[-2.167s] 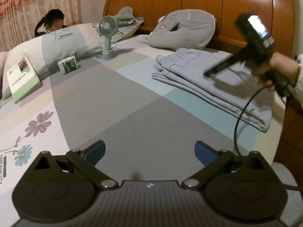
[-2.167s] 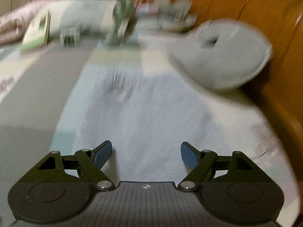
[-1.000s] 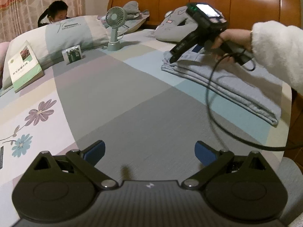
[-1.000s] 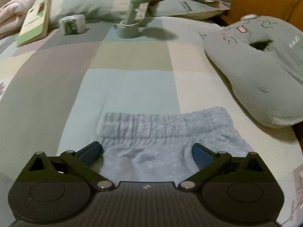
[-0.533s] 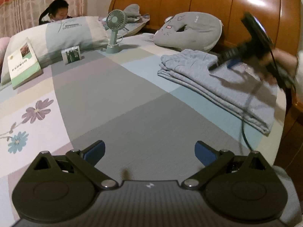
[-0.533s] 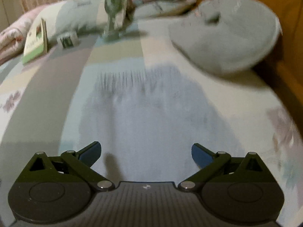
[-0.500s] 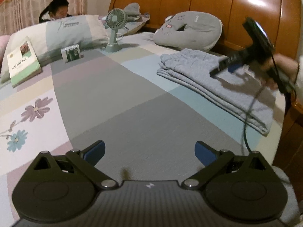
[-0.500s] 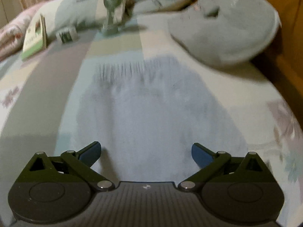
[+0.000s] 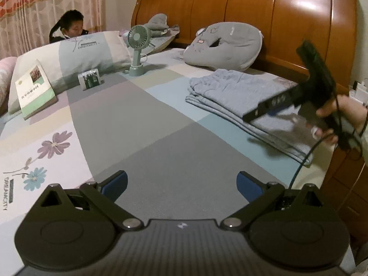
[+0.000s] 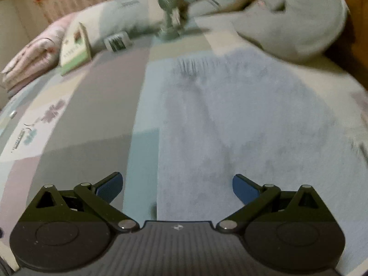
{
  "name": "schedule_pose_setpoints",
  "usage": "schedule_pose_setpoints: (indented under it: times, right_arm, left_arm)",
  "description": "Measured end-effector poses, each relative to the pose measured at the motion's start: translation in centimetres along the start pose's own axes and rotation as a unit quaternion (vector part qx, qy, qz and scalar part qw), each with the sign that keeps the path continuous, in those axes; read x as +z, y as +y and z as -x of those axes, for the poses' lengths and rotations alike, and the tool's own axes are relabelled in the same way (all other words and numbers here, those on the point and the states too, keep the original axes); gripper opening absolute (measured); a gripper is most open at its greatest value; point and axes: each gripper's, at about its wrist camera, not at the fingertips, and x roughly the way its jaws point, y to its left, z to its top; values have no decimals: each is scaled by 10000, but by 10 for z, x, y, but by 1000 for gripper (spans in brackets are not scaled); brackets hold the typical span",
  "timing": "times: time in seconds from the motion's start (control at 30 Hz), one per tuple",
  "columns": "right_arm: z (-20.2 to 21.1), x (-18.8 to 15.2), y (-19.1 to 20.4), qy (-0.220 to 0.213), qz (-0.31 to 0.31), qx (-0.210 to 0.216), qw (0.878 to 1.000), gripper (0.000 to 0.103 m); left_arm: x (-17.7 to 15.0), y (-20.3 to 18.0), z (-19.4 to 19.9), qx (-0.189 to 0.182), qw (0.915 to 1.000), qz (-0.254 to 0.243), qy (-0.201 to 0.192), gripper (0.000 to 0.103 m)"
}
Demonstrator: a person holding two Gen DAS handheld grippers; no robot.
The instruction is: Fold clothes
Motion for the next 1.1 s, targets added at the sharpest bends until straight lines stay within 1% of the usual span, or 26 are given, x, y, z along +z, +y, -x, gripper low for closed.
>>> schedule_pose_setpoints:
  times: [0.13, 0.27, 0.33, 0.37, 0.5, 0.6, 0.7, 0.8, 0.97, 1.03, 1.1]
  right_arm:
    - [27, -17, 1, -291, -176, 136, 9993, 103]
    - [58, -41, -10, -525, -312, -144, 9980, 103]
    - [69, -56, -19, -541, -393, -359, 9971, 103]
    - [71, -62, -24, -522, -460, -400, 9968, 103]
    - [67, -81, -36, -287, -769, -421, 9957, 103]
    - [72, -87, -29, -261, -775, -568, 9950, 103]
    - [84, -92, -21, -268, -1029, -530, 9929, 103]
    - [96, -98, -8, -170, -1176, -642, 9908, 103]
    - [115, -111, 17, -110, -1145, -940, 9889, 103]
    - [118, -113, 25, -112, -1155, -1069, 9875, 103]
    - [121, -116, 32, -123, -1167, -1099, 9870, 103]
  left_arm:
    - [-1, -2, 9, 48, 10000, -41, -16, 101]
    - [0, -8, 9, -85, 10000, -24, 26, 101]
    - [0, -12, 8, -170, 9998, -12, 49, 101]
    - [0, -14, 7, -209, 9998, 4, 54, 101]
    - [0, -23, 7, -343, 9993, 21, 112, 101]
    - [-1, -26, 9, -317, 9994, -1, 137, 101]
    - [1, -27, 9, -305, 9993, 59, 183, 101]
    - [4, -28, 6, -328, 9989, 162, 279, 101]
    - [9, -36, 2, -252, 9990, 104, 361, 101]
    - [10, -39, 2, -283, 9988, 87, 393, 101]
    - [11, -42, 1, -374, 9984, 57, 414, 101]
